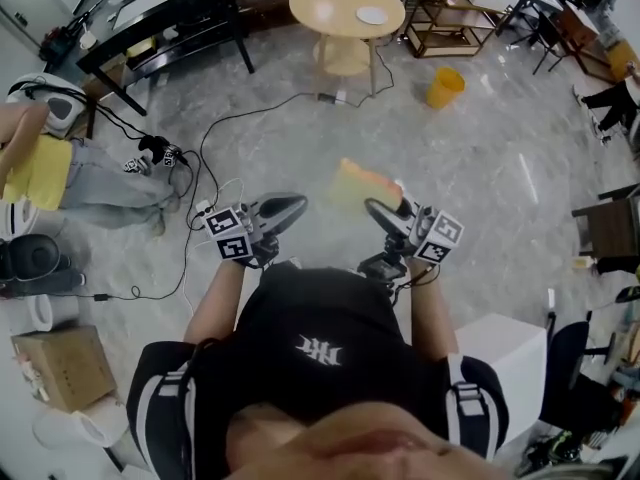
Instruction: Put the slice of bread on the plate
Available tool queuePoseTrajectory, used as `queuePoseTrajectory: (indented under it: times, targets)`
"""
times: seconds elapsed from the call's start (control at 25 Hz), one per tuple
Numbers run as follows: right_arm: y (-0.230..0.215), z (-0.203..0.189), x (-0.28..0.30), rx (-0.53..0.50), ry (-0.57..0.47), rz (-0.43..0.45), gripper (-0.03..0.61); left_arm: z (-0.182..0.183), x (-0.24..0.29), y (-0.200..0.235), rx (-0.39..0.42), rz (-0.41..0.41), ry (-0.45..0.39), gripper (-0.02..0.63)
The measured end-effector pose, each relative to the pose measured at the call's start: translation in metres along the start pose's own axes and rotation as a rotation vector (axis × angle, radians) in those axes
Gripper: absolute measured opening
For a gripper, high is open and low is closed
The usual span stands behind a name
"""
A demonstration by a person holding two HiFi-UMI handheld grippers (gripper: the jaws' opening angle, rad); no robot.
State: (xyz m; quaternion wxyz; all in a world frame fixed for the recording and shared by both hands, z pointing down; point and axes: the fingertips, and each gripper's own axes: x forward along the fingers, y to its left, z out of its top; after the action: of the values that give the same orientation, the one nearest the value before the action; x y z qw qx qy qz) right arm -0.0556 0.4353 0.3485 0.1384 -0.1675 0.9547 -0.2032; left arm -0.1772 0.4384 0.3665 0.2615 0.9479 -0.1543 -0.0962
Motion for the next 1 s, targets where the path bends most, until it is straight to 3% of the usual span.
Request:
queuePoseTrajectory:
  times: [0.28,1.0]
  targets:
    - [0.007,-0.003,-0.008,-0.071,0.044,-0.045,0.098,0.004,-0.007,-0.005,0.032,0.002,-0.022,0.012]
    - [0.013,-0.015,-0.017,-0.055,0.073,-0.053,0.098,-0.013,-0.004,-0.014,0.022,-0.008,0.016,0.012]
